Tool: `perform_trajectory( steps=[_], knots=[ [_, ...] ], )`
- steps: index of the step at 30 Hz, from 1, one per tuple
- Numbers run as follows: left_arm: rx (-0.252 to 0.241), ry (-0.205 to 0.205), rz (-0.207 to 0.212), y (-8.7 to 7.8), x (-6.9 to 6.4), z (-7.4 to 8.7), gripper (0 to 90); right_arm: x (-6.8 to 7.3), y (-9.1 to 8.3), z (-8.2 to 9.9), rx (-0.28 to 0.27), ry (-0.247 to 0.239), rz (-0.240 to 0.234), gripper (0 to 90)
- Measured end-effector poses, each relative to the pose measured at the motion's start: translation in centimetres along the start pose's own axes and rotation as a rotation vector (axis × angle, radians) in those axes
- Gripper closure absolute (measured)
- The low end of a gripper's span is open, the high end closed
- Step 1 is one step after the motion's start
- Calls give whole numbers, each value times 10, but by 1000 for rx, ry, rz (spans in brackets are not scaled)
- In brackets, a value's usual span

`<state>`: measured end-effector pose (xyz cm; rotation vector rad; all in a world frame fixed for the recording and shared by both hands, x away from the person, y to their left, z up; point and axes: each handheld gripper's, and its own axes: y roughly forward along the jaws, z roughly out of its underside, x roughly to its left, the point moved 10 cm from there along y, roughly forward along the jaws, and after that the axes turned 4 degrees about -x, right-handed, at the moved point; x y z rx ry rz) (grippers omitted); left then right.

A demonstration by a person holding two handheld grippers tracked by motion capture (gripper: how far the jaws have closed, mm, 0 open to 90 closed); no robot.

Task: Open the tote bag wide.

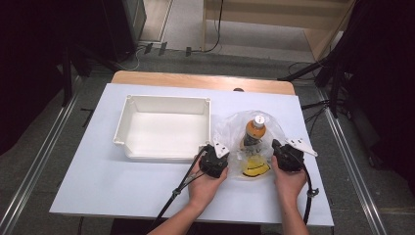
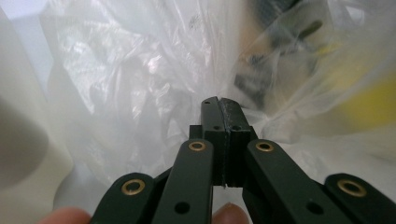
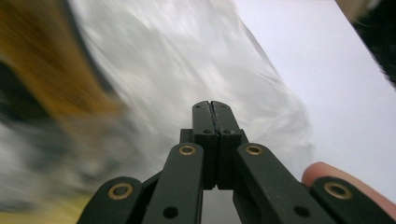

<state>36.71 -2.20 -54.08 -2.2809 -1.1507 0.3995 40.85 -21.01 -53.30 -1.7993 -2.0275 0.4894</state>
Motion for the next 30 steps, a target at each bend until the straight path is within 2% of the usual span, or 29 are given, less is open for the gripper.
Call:
perform_trajectory(
  steps=[1, 2, 3, 4, 7, 9, 10, 11, 12, 13, 14, 15, 16, 17, 18, 19, 20, 21, 22, 24, 25, 26, 27, 30],
  knots=[
    [4, 15, -14, -1, 0, 2, 900, -2, 4, 7, 59, -23, 9, 900],
    [-4, 15, -25, 0, 0, 3, 900, -4, 7, 10, 94, -15, 0, 900],
    [16, 67, -39, -3, 2, 7, 900, -9, 7, 10, 104, -6, 23, 900],
    [16, 84, -45, -4, 1, 8, 900, -11, 8, 11, 119, 12, 28, 900],
    [15, 92, -52, -5, 1, 9, 900, -14, 8, 12, 125, 44, 17, 900],
    [17, 76, -40, -5, 2, 9, 900, -12, 6, 11, 108, 40, 8, 900],
    [7, 38, -20, -5, 4, 8, 900, -6, -2, 1, 14, 33, -27, 813],
    [-10, 8, -9, -5, 3, 6, 889, -2, -9, -5, -31, 39, -56, 780],
    [-1, 18, 9, -7, 4, 7, 874, 3, -16, -12, -73, 38, -75, 766],
    [-1, 18, 9, -7, 4, 7, 852, 7, -23, -19, -113, 34, -89, 753],
    [-13, 11, 23, -8, 4, 6, 852, 7, -23, -19, -113, 34, -89, 753],
    [-59, -13, 57, -12, 3, 3, 750, 17, -35, -28, -163, 49, -118, 725],
    [-95, -25, 58, -15, 5, 0, 672, 23, -39, -30, -175, 50, -135, 720],
    [-140, -36, 55, -20, 6, -3, 598, 28, -40, -29, -171, 36, -146, 711],
    [-140, -36, 55, -20, 6, -3, 535, 28, -40, -29, -171, 36, -146, 711],
    [-174, -53, 66, -25, 7, -7, 504, 34, -37, -23, -128, 1, -142, 701],
    [-196, -74, 86, -29, 6, -9, 504, 34, -37, -23, -128, 1, -142, 701],
    [-215, -88, 111, -33, 5, -11, 446, 33, -29, -15, -98, 6, -130, 711],
    [-222, -90, 134, -36, 2, -12, 446, 33, -29, -15, -98, 6, -130, 711],
    [-223, -59, 163, -39, -7, -12, 400, 28, -23, -8, -66, 33, -117, 733],
    [-215, -32, 163, -39, -10, -10, 387, 26, -21, -6, -56, 43, -115, 752],
    [-196, -2, 145, -38, -13, -7, 385, 26, -20, -5, -48, 46, -115, 774],
    [-180, 8, 134, -35, -14, -4, 380, 25, -18, -4, -43, 35, -108, 788],
    [-133, -17, 146, -31, -13, 2, 412, 24, -17, -2, -35, 10, -103, 801]
  ],
)
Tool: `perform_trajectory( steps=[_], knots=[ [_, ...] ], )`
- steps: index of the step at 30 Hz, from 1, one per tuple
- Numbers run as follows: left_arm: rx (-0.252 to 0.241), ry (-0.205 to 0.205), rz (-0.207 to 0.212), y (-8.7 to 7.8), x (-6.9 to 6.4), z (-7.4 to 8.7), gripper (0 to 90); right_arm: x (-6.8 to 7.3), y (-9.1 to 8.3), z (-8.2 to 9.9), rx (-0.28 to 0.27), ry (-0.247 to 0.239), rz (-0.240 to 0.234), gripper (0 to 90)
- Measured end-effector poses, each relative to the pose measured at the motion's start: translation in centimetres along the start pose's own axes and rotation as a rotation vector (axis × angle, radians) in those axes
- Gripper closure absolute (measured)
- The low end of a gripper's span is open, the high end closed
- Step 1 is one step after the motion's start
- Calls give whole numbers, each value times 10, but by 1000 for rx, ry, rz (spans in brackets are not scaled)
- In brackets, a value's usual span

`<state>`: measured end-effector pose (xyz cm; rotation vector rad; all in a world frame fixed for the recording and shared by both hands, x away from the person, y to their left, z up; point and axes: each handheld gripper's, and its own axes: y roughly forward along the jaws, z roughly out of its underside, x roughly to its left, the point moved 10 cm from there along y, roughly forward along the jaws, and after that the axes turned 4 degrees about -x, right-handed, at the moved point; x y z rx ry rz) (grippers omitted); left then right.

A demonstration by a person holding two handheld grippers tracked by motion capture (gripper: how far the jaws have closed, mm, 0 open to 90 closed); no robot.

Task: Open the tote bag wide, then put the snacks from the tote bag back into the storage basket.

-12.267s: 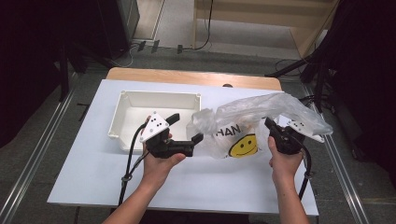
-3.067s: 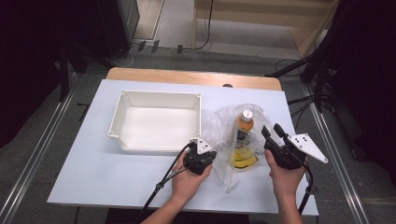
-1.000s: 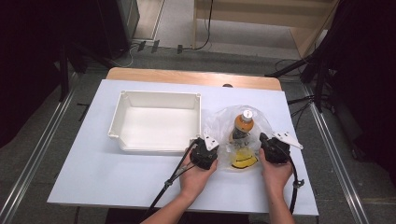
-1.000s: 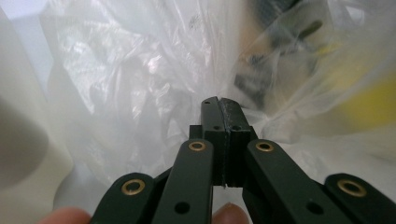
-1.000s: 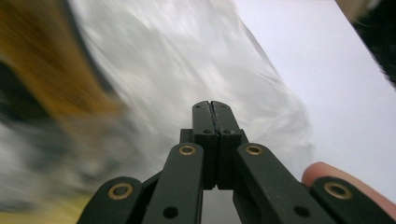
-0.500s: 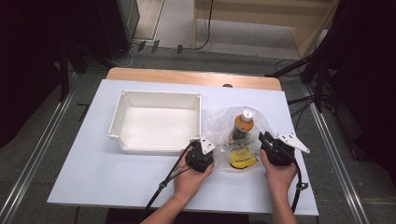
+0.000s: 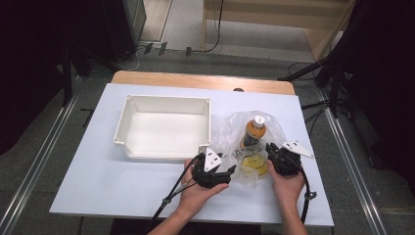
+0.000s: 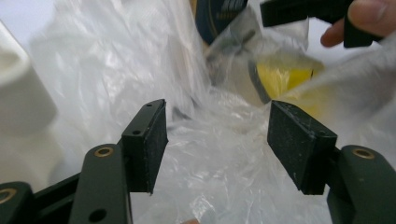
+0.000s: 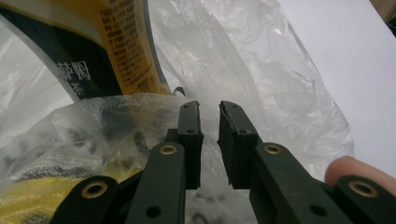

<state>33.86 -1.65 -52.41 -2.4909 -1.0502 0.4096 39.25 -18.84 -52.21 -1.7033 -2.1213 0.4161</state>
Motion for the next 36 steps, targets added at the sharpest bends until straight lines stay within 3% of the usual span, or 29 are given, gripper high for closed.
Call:
perform_trajectory(
  steps=[4, 5, 10, 14, 16, 26, 36],
  knots=[
    [25, -41, 20, 1, 3, 3, 548, 1, -2, -1, -16, 13, -28, 767],
    [31, -39, 14, 1, 3, 4, 590, 4, -7, -7, -52, 11, -61, 715],
    [32, 21, -12, 1, -1, 6, 691, 9, -16, -18, -108, 14, -83, 631],
    [48, 11, 7, 1, -1, 8, 812, 12, -22, -28, -154, 32, -85, 547],
    [55, -7, -5, 2, 1, 8, 855, 17, -26, -34, -177, 9, -92, 481],
    [89, 3, -25, 6, 1, 12, 900, 34, -38, -57, -251, -3, -179, 322],
    [74, 3, -23, 5, 1, 10, 897, 42, -19, -58, -216, -8, -164, 237]
  ],
)
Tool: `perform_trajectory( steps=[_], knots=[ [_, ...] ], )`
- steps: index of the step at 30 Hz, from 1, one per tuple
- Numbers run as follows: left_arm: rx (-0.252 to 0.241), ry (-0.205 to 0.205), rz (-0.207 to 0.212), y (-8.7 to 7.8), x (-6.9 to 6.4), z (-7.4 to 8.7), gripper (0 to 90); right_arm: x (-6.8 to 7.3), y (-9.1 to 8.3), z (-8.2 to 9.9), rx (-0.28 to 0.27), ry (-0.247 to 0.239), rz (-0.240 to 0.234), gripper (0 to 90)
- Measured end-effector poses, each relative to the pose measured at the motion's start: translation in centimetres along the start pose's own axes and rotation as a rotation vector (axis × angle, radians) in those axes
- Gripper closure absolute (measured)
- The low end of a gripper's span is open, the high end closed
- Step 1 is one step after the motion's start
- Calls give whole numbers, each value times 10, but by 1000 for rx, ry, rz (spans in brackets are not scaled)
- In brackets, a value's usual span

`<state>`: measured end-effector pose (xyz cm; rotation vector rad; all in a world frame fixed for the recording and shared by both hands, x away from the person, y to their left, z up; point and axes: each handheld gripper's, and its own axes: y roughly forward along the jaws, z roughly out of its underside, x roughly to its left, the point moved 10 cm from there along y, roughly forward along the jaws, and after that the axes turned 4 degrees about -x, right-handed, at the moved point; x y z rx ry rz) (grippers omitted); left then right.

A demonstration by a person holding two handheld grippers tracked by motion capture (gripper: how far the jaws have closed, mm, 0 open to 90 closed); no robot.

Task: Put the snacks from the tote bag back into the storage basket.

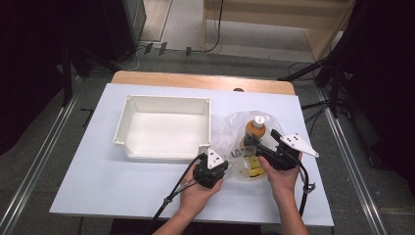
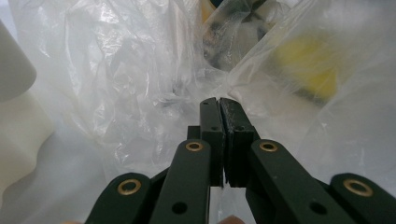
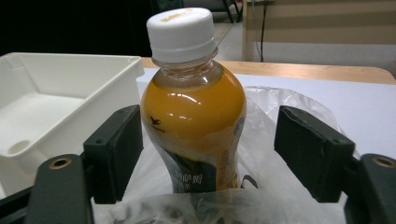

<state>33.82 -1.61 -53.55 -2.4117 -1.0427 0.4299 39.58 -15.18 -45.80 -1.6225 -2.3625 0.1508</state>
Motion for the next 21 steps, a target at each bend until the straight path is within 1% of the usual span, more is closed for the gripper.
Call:
perform_trajectory(
  steps=[3, 4, 5, 7, 10, 12, 15, 21],
  knots=[
    [1, -6, 8, 0, 0, 0, 899, 0, 5, -1, -9, -1, 8, 216],
    [2, -7, 10, 0, 0, 0, 900, 0, 7, -1, -10, 9, 12, 208],
    [1, -9, 12, 0, 0, 0, 900, 1, 9, -1, -13, 19, 6, 206],
    [-3, -12, 15, 0, -1, 0, 900, 2, 12, -1, -17, 22, 1, 212],
    [-7, -15, 22, -1, 0, -1, 900, 5, 20, 3, -8, 28, -5, 223],
    [-7, -18, 22, -1, 0, -1, 897, 5, 24, 6, 3, 24, -3, 231],
    [-13, -18, 26, -1, -1, -1, 895, 6, 30, 11, 12, 30, 6, 246],
    [-13, -18, 24, -1, -1, -1, 895, 8, 31, 10, -10, 27, 23, 275]
  ],
)
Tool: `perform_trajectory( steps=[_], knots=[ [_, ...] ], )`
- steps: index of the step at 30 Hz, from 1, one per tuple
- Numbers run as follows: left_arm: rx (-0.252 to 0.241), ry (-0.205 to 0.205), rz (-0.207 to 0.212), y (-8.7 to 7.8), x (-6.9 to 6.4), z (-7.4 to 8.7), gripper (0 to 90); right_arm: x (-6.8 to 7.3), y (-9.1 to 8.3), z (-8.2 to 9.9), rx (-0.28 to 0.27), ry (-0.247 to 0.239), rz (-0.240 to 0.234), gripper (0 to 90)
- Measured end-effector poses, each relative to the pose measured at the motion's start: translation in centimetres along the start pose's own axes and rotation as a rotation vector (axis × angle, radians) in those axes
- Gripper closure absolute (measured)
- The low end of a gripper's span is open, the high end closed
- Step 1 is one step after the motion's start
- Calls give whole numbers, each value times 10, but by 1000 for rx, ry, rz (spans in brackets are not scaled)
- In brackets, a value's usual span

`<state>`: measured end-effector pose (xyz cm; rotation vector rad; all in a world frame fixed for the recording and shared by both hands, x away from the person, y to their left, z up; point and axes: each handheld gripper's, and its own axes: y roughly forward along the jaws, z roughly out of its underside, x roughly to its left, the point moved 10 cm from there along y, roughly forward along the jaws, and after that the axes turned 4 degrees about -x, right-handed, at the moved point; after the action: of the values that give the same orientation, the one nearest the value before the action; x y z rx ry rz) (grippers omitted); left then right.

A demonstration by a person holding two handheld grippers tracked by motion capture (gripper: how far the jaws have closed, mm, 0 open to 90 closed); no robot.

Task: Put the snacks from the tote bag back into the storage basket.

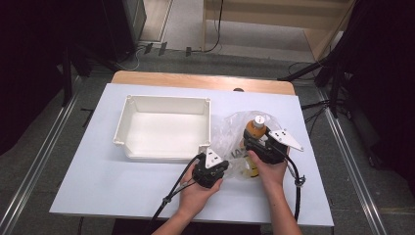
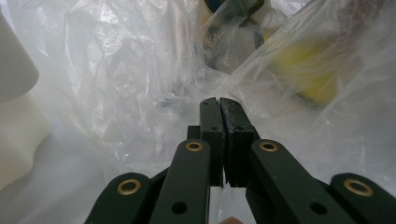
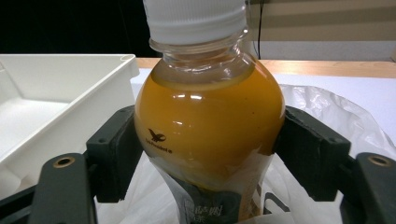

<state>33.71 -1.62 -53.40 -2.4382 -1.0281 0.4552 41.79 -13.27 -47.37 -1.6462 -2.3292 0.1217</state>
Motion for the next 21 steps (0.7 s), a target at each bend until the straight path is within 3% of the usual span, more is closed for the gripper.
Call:
perform_trajectory(
  steps=[13, 21],
  knots=[
    [-1, 4, 0, 0, 0, 0, 891, 1, 5, 1, -9, 8, -8, 296],
    [-2, 4, 1, 0, 0, 0, 893, 1, 3, 0, -9, -1, 12, 305]
  ],
)
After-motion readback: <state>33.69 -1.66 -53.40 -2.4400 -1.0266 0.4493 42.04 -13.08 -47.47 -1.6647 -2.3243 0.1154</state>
